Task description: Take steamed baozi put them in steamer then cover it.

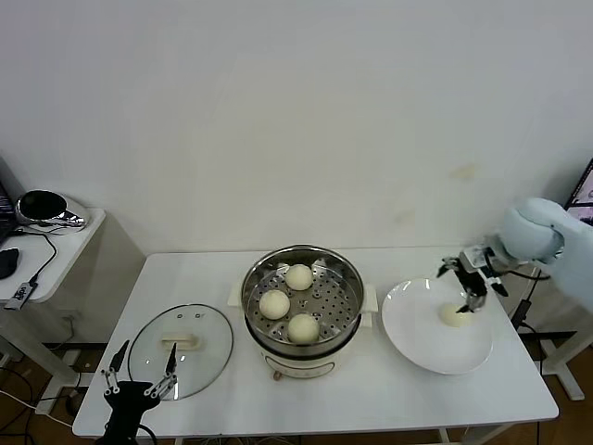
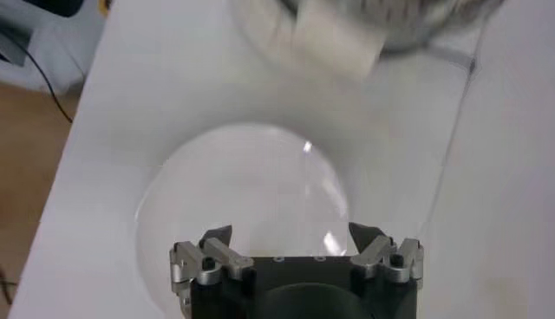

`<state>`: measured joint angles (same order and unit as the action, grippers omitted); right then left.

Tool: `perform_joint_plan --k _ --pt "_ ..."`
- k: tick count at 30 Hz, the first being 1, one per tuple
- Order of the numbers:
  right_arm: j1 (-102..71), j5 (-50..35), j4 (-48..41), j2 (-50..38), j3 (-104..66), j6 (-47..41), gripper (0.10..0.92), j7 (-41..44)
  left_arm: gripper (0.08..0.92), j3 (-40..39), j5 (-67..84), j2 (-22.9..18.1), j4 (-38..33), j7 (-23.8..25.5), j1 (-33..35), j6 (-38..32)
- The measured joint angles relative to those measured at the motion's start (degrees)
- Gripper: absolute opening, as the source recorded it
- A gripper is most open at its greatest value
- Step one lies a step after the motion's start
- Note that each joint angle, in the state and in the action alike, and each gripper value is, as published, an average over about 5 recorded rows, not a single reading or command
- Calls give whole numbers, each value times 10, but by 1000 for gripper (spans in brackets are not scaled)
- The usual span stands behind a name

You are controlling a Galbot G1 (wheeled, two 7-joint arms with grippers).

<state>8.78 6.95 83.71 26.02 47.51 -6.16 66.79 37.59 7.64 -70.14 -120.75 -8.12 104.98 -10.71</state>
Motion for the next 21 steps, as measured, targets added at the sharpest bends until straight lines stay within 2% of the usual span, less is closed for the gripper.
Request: perform_joint_plan --k 9,21 --pt "-101 68 -114 53 -95 20 823 -2 823 13 2 -4 4 0 8 0" --pt "-151 142 -244 148 -157 33 823 -6 823 25 5 -7 6 0 15 0"
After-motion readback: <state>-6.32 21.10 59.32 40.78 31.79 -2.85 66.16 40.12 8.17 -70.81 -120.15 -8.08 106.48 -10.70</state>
